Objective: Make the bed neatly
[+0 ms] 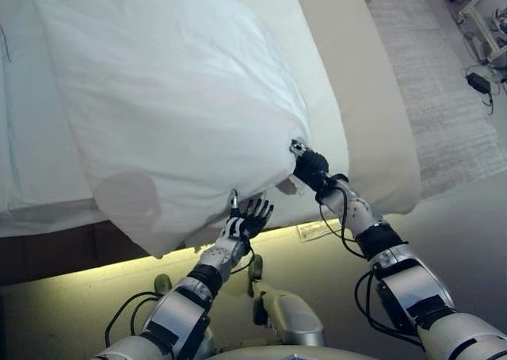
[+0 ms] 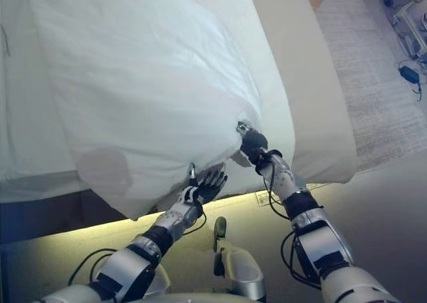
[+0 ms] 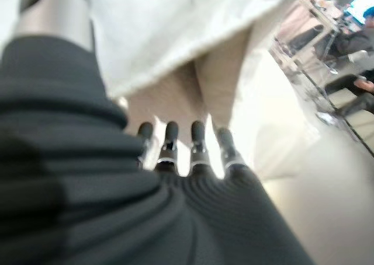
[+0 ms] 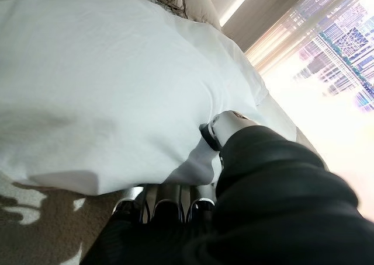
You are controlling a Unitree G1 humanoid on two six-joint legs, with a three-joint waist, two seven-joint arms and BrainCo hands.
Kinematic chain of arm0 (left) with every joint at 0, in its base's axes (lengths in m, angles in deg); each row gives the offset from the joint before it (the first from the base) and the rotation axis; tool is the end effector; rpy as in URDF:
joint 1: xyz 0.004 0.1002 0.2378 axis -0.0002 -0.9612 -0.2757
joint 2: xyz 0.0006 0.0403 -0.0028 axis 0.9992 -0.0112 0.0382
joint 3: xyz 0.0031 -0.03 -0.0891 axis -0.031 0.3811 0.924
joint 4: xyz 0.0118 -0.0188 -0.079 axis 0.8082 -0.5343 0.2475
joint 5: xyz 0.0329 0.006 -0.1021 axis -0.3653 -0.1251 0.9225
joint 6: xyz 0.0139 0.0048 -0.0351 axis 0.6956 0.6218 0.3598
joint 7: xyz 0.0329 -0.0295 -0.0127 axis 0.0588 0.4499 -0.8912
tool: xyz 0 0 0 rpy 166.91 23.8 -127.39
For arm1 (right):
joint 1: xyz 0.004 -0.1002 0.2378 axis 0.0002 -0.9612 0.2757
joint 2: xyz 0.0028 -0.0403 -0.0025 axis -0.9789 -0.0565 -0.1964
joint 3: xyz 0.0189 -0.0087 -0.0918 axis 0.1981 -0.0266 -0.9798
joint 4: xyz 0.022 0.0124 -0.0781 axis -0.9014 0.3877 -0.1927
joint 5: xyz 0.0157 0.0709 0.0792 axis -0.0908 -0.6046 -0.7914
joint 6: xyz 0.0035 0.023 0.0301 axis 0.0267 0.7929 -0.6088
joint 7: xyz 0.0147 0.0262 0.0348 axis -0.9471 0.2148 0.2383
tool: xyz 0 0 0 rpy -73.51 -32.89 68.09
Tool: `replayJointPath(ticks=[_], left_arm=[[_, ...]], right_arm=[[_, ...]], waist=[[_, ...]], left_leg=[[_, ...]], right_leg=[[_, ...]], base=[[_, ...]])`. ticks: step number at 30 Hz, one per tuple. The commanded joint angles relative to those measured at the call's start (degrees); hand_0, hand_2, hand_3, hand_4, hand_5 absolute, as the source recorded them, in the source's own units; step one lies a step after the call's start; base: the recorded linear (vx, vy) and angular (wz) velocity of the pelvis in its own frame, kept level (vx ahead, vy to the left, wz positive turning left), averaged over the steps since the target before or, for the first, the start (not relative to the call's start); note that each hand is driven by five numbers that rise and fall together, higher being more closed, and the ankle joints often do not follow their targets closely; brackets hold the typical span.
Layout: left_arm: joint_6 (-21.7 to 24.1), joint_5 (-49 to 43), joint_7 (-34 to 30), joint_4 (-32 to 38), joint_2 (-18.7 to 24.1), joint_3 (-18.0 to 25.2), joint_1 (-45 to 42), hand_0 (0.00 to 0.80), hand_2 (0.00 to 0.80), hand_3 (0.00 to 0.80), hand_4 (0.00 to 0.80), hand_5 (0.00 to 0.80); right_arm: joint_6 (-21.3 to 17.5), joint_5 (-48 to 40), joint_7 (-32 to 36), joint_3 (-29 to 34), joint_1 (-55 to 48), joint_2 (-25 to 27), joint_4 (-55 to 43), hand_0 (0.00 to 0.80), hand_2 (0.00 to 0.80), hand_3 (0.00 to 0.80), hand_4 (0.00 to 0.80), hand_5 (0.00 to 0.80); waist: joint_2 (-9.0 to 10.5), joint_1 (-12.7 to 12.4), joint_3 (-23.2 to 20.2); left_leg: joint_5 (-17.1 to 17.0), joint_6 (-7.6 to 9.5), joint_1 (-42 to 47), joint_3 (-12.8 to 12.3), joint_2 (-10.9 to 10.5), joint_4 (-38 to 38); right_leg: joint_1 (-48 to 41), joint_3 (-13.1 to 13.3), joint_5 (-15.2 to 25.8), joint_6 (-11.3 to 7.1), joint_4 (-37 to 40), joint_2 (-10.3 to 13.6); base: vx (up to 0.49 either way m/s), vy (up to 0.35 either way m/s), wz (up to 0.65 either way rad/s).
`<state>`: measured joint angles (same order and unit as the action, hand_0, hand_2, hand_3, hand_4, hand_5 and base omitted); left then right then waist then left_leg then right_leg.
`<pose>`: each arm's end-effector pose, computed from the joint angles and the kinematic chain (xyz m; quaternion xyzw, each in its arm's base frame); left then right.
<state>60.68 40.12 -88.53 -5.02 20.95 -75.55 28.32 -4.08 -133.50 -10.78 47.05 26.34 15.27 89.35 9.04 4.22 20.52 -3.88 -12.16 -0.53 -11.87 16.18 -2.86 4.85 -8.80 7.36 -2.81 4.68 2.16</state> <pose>0.2574 0.0750 -0.0156 -0.7159 0.2661 0.0247 0.6451 0.3169 -0.1439 0.0850 0.3382 0.1345 0.1565 0.9182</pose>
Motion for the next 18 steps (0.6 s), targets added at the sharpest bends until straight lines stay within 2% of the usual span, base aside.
replayJointPath(ticks=[1,8,18], left_arm=[[0.8,-1.2,-3.4,-1.3,-3.9,1.6,6.7,0.000,0.000,0.000,0.000,0.000],[0.9,-2.2,-5.1,-0.6,-3.3,2.7,7.5,0.000,0.000,0.000,0.000,0.000],[1.7,-3.3,-6.4,0.0,-2.1,4.0,7.4,0.000,0.000,0.000,0.000,0.000]], right_arm=[[-2.2,-2.4,2.0,0.8,7.2,4.2,-2.8,0.800,0.800,0.800,0.800,0.800],[-2.4,-2.0,1.9,0.7,6.9,3.7,-2.7,0.800,0.800,0.800,0.800,0.800],[-2.7,-1.6,1.6,0.8,6.0,2.7,-2.4,0.800,0.800,0.800,0.800,0.800]], waist=[[1.15,1.9,-1.9],[0.24,1.4,-1.8],[0.65,0.7,-2.7]], left_leg=[[-4.0,-0.02,-2.1,1.9,4.1,-0.5],[-4.1,0.04,-2.0,2.5,3.7,-0.8],[-3.9,0.13,-1.3,2.8,3.6,-1.2]], right_leg=[[0.2,0.2,-2.2,-4.97,-5.3,5.6],[0.0,-0.3,-2.4,-4.98,-5.5,6.0],[-0.9,-0.7,-2.6,-5.14,-5.0,5.8]], base=[[-0.003,0.031,-0.01],[-0.003,0.009,0.00],[0.000,0.000,0.00]])
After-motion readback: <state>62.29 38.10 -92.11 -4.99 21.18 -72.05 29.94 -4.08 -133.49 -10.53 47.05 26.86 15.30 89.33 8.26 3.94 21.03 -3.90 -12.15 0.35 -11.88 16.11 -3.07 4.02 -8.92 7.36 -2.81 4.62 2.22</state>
